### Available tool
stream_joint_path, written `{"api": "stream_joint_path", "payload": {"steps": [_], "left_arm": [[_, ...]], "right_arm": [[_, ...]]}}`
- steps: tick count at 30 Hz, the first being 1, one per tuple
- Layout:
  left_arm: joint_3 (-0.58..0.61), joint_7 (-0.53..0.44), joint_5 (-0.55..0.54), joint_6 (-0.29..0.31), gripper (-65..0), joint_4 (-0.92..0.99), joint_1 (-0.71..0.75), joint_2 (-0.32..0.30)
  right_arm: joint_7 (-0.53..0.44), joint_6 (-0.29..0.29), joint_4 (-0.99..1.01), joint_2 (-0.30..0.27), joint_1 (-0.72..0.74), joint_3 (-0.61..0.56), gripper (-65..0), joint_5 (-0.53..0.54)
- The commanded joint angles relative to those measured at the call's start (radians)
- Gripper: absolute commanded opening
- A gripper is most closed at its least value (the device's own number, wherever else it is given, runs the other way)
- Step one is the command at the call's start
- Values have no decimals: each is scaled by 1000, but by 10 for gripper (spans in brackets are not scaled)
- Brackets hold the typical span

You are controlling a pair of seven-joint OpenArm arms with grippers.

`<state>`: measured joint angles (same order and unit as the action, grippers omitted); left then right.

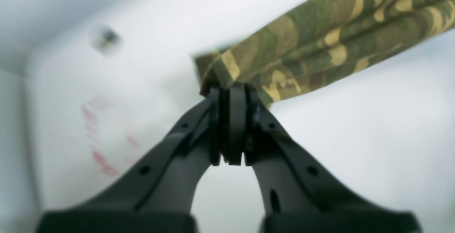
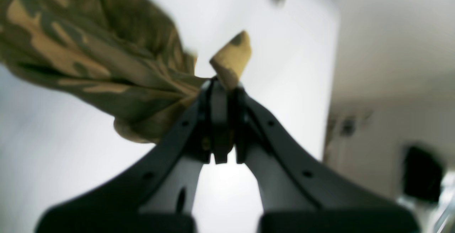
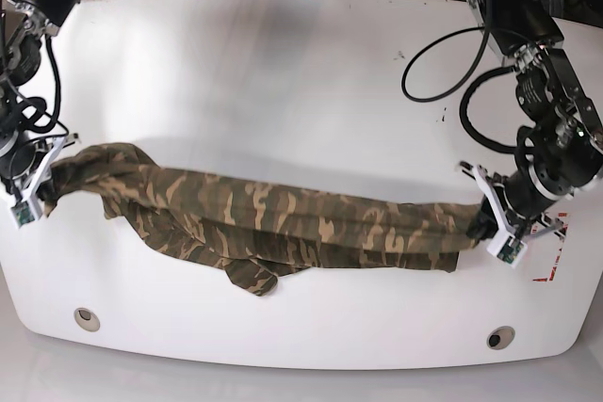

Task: Layout the t-shirt on the table in an organized manner, then fold the t-shirt properly
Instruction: 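Lay the shirt flat on the table, dragging it back with both grippers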

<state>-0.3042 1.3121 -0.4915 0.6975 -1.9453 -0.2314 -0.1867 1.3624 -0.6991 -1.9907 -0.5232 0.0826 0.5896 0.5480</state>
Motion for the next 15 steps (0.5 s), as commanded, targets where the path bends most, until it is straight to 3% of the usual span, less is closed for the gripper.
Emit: {"api": "stream_joint_path", "payload": {"steps": [1, 7, 15], "left_arm": [[-28, -21, -3, 1, -650, -29, 50, -14], [-102, -21, -3, 1, -650, -33, 191, -14], [-123, -21, -2, 1, -650, -32, 298, -52]], "right_arm": [[-30, 1, -20, 4, -36, 17, -650, 17], [-30, 1, -22, 68, -149, 76, -650, 17], [-30, 1, -22, 79, -223, 85, -650, 17]]}}
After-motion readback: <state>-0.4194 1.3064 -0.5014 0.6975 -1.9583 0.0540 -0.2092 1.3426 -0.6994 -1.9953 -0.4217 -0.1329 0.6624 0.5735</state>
